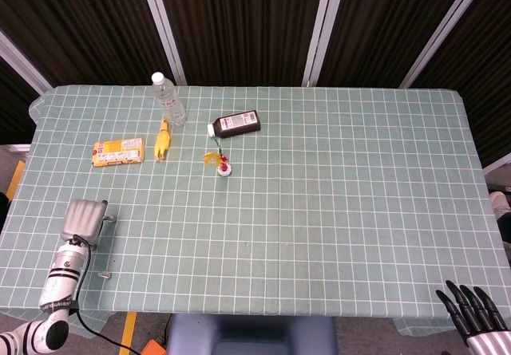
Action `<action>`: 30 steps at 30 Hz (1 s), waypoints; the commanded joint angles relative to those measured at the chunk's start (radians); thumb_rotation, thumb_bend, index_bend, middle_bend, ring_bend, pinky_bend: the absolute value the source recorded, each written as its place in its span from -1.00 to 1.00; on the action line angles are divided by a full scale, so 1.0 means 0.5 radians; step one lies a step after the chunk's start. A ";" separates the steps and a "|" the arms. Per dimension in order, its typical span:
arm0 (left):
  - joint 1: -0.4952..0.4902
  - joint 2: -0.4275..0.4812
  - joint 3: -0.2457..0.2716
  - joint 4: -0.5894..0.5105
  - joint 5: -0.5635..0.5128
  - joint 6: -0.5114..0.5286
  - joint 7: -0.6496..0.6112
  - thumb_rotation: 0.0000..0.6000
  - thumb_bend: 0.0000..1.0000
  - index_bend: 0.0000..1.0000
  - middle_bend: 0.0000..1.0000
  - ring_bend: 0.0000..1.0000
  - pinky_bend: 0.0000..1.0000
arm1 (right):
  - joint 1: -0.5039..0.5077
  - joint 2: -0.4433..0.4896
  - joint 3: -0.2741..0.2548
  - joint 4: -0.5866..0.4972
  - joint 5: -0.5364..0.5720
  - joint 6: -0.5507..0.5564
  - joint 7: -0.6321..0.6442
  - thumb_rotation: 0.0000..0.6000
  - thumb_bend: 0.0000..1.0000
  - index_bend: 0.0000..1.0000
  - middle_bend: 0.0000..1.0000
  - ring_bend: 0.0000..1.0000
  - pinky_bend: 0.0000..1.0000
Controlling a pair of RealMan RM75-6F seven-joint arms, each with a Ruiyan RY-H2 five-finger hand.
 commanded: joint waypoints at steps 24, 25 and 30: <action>-0.005 -0.026 0.012 0.020 0.053 0.008 -0.053 1.00 -0.22 -0.03 1.00 1.00 1.00 | 0.002 0.006 0.004 -0.008 0.011 -0.008 0.001 1.00 -0.64 -1.00 -1.00 -1.00 -1.00; -0.004 -0.026 0.012 0.020 0.053 0.009 -0.055 1.00 -0.22 -0.04 1.00 1.00 1.00 | 0.002 0.006 0.004 -0.008 0.012 -0.008 0.001 1.00 -0.64 -1.00 -1.00 -1.00 -1.00; 0.002 -0.016 0.008 0.004 0.060 0.020 -0.071 1.00 -0.22 -0.07 1.00 1.00 1.00 | 0.001 0.005 0.004 -0.006 0.011 -0.008 0.001 1.00 -0.64 -1.00 -1.00 -1.00 -1.00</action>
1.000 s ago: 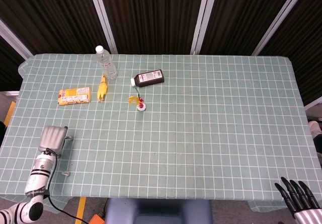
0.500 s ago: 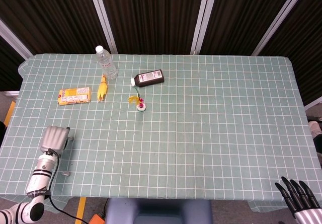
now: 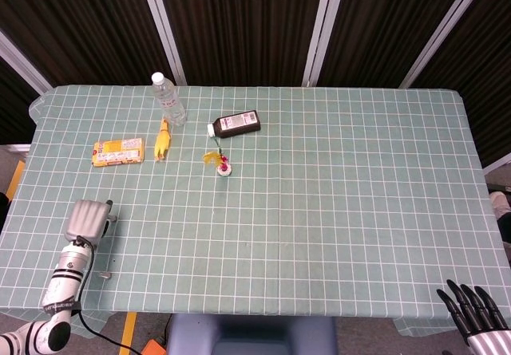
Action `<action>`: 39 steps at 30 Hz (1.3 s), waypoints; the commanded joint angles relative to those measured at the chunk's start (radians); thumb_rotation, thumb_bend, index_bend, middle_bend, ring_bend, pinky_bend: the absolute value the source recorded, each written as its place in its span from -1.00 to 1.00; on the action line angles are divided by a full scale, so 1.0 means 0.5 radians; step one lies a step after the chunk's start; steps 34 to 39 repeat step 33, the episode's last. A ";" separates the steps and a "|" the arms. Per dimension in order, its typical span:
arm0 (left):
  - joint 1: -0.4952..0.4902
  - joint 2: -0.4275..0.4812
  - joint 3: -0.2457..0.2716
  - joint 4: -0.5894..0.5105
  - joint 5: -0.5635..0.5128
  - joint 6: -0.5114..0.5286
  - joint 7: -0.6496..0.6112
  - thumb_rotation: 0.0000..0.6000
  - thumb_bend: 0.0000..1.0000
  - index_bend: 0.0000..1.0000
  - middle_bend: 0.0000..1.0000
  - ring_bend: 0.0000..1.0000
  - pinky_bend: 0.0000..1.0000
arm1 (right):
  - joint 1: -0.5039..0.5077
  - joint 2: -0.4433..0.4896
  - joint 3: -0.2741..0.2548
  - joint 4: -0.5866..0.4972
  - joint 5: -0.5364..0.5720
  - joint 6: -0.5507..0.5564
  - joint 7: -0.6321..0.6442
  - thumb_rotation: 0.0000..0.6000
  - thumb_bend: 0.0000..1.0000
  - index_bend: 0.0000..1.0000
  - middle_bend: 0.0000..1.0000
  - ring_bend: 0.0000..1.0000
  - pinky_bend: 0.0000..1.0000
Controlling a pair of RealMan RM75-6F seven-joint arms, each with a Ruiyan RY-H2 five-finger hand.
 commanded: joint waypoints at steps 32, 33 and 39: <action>0.733 0.732 0.412 -0.382 1.261 0.908 -2.088 1.00 -0.24 -1.00 -1.00 -1.00 -0.87 | 0.023 0.002 0.108 -0.075 0.196 -0.020 0.023 1.00 -0.64 -1.00 -1.00 -1.00 -1.00; 0.734 0.724 0.405 -0.377 1.259 0.904 -2.061 1.00 -0.24 -1.00 -1.00 -1.00 -0.87 | 0.022 0.002 0.106 -0.072 0.192 -0.019 0.024 1.00 -0.64 -1.00 -1.00 -1.00 -1.00; 0.734 0.724 0.405 -0.377 1.259 0.904 -2.061 1.00 -0.24 -1.00 -1.00 -1.00 -0.87 | 0.022 0.002 0.106 -0.072 0.192 -0.019 0.024 1.00 -0.64 -1.00 -1.00 -1.00 -1.00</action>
